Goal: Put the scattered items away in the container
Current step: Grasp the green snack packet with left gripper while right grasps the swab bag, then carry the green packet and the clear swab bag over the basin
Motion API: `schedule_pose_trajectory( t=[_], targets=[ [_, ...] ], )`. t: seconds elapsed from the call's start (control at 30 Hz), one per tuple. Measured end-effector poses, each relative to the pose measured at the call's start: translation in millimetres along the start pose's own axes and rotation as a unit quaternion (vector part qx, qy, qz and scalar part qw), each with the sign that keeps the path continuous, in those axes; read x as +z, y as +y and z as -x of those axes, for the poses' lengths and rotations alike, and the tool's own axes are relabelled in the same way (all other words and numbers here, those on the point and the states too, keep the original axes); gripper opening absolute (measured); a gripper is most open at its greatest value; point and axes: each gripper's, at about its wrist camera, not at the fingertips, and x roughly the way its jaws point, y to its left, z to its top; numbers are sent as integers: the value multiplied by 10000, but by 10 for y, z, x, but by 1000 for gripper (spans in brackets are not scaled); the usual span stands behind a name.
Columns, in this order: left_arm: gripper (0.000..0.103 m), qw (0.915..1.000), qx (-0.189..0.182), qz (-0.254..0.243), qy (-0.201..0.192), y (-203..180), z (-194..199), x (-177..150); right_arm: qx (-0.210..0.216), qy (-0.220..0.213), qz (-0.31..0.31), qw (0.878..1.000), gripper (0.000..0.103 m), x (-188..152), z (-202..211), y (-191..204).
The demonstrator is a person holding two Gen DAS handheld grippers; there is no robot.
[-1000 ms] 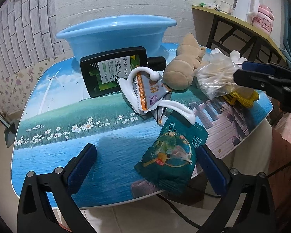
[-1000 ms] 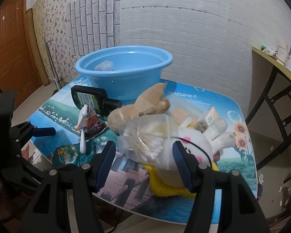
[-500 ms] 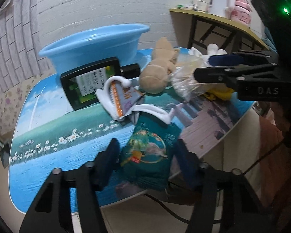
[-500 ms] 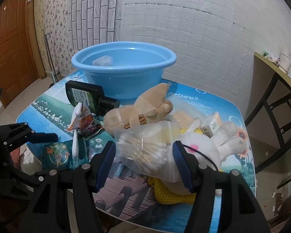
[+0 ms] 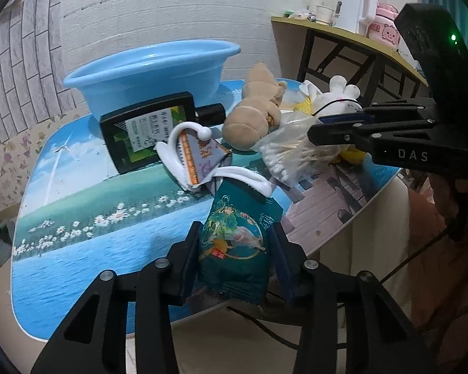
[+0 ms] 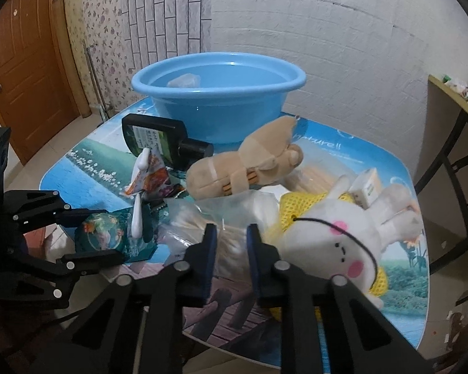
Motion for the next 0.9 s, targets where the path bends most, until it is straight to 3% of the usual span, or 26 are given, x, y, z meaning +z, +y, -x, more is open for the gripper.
schedule_pose_trajectory(
  t=[0.17,0.53,0.9],
  targets=[
    [41,9999,50,81,-74,85,98,6,84,-72,-58,9999,9,17,30,-10],
    [42,9997,111,73,-206,178,344,-6,233,-282,-161,9992,7,72,212,-40],
    [42,9979,500,262,-319,311,511,-3,258,-533,-127,9982,7,168,373,7]
  ],
)
